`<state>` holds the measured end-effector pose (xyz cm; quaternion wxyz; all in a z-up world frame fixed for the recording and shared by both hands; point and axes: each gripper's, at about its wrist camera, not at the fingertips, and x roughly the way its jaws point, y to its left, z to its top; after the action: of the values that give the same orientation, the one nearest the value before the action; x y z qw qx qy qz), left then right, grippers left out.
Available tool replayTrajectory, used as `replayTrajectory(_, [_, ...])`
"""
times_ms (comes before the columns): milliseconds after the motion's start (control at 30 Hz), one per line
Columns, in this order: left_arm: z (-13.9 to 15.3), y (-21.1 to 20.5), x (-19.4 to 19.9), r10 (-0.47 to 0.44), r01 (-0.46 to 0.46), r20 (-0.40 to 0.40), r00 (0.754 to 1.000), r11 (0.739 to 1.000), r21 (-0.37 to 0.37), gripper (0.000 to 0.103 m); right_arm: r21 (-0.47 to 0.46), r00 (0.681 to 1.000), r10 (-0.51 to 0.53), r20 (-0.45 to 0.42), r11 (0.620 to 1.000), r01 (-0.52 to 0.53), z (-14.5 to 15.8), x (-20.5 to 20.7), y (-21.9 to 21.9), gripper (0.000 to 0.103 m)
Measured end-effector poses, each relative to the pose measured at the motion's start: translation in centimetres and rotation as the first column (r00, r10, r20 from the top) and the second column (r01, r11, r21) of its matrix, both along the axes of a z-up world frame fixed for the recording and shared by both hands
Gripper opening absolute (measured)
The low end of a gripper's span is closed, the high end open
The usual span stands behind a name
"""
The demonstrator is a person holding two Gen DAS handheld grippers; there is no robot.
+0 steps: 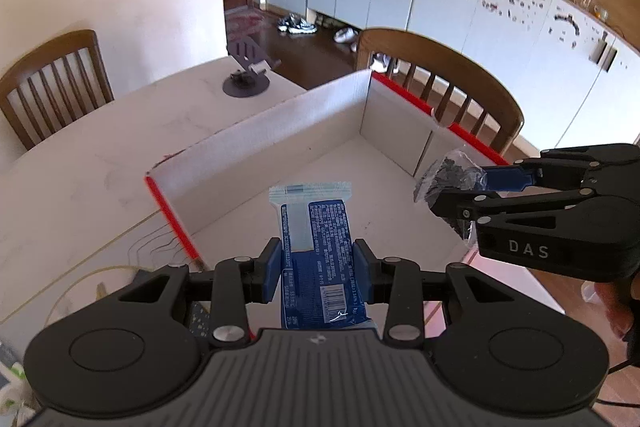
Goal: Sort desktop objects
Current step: 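Carry the blue bar with the left tool and black bag with the right tool into the red box, then open the left tool to drop the blue bar while the right tool releases the black bag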
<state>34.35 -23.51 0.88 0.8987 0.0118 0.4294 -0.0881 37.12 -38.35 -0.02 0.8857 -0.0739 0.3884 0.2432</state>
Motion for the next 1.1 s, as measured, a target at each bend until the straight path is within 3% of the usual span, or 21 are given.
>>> replayTrajectory(167, [-1.3, -0.6, 2.6, -0.006, 0.007, -0.042, 0.999, 1.0, 0.017, 0.036, -0.003, 0.997, 0.03, -0.068, 1.0, -0.03, -1.3, 2.1, -0.1, 0.037])
replayTrajectory(467, [-5.2, -0.3, 6.4, -0.019, 0.026, -0.168, 0.986, 0.999, 0.037, 0.036, -0.093, 0.985, 0.092, -0.148, 0.99, -0.106, -4.6, 5.6, 0.8, 0.036])
replayTrajectory(667, [-7.1, -0.2, 8.0, -0.027, 0.036, -0.258, 0.966, 0.999, 0.03, 0.036, -0.128, 0.97, 0.125, -0.209, 0.98, -0.154, -6.3, 6.8, 1.4, 0.036])
replayTrajectory(1100, [-9.5, -1.0, 9.4, -0.047, 0.061, -0.377, 0.925, 0.998, 0.024, 0.037, -0.177, 0.948, 0.111, -0.299, 0.969, -0.17, -8.2, 7.9, 1.3, 0.037])
